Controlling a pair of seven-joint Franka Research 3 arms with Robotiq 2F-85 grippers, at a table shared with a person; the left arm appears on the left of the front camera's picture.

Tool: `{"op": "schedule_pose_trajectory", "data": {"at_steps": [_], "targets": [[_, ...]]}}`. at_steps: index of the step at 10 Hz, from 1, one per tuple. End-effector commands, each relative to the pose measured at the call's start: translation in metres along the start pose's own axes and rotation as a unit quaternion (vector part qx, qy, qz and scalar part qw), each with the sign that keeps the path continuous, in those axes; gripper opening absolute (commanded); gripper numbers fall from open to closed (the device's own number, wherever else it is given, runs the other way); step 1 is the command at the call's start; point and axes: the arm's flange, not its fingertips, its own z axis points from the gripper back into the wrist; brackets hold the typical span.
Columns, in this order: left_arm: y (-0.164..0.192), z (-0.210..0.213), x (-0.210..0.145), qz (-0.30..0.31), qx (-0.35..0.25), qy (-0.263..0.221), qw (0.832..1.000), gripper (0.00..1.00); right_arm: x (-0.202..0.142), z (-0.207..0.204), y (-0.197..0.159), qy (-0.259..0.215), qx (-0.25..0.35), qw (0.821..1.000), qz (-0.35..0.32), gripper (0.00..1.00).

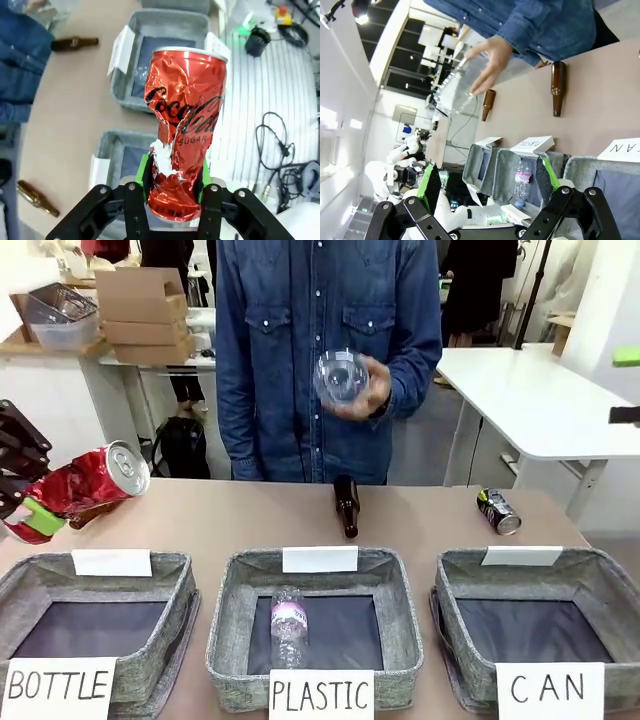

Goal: Sort the can waste into the basket.
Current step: Pick up the can waste from the table and place it in the right Fabric basket.

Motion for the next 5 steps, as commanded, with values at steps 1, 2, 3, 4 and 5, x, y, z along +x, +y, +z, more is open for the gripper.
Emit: {"op": "schedule_pose_trajectory", "data": {"at_steps": [1,2,3,4,5], "targets": [[0.010,-0.013,-0.001,0.029,0.012,0.040,0.999,0.00,0.003,-0.002,0.000,-0.004,0.012,1.000,0.013,1.00],[0.010,-0.013,-0.001,0.029,0.012,0.040,0.999,0.00,0.003,-0.002,0.000,-0.004,0.012,1.000,0.013,1.00],[0.010,-0.013,-0.001,0.029,0.012,0.040,0.999,0.00,0.003,-0.002,0.000,-0.004,0.012,1.000,0.013,1.00],[0.011,-0.012,-0.003,0.025,0.004,0.030,0.999,0.43,0.003,-0.002,0.000,-0.004,0.012,1.000,0.013,1.00],[0.025,-0.039,0.028,-0.023,-0.045,0.037,0.998,0.43,0.003,-0.002,0.000,-0.004,0.012,1.000,0.013,1.00]]}}
